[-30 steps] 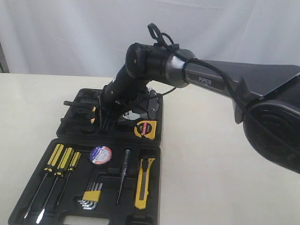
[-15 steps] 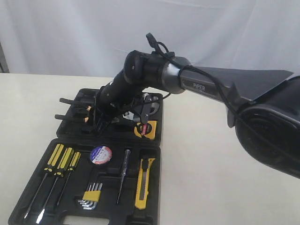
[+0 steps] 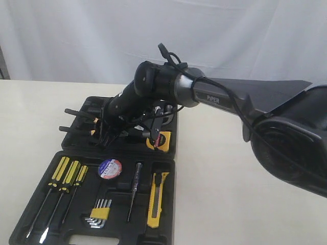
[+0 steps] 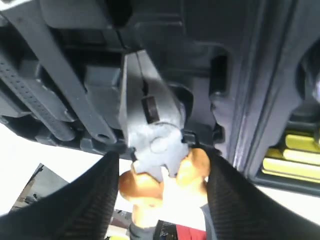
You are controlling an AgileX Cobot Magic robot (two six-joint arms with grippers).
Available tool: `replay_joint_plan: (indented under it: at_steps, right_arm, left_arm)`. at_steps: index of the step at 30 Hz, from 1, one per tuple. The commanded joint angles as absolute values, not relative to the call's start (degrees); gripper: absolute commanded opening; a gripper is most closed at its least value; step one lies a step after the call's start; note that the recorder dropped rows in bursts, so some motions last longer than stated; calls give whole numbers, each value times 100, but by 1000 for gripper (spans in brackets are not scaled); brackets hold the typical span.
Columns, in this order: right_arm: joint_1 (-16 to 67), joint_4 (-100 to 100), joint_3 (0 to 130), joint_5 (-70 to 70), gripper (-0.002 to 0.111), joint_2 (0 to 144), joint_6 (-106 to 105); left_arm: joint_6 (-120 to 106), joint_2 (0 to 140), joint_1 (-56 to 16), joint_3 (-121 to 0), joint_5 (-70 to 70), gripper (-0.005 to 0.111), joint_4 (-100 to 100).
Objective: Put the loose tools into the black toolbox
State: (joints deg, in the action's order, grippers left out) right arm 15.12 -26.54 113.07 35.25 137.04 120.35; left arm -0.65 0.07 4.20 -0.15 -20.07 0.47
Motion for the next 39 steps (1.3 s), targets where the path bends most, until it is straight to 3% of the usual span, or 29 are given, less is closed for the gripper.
replay_joint_plan:
  at_steps: [1, 12, 15, 16, 18, 39]
  right_arm:
    - [1495, -2531, 11316, 3502, 0, 13682, 12057]
    - [1495, -2557, 11316, 3719, 3, 13682, 12057]
    - [1495, -2557, 11316, 3638, 24, 13682, 12057]
    - [1495, -2483, 11316, 3564, 43, 13682, 12057]
    - [1495, -2099, 11316, 3209, 66, 13682, 12057]
    - [1893, -1293, 11326, 2957, 64, 13601, 11564]
  left_arm:
    - [-41, 0, 393, 0, -1962, 0, 0]
    - [-41, 0, 393, 0, -1962, 0, 0]
    - [-41, 0, 393, 0, -1962, 0, 0]
    - [-41, 0, 393, 0, -1962, 0, 0]
    - [-41, 0, 393, 0, -1962, 0, 0]
    - [-41, 0, 393, 0, -1962, 0, 0]
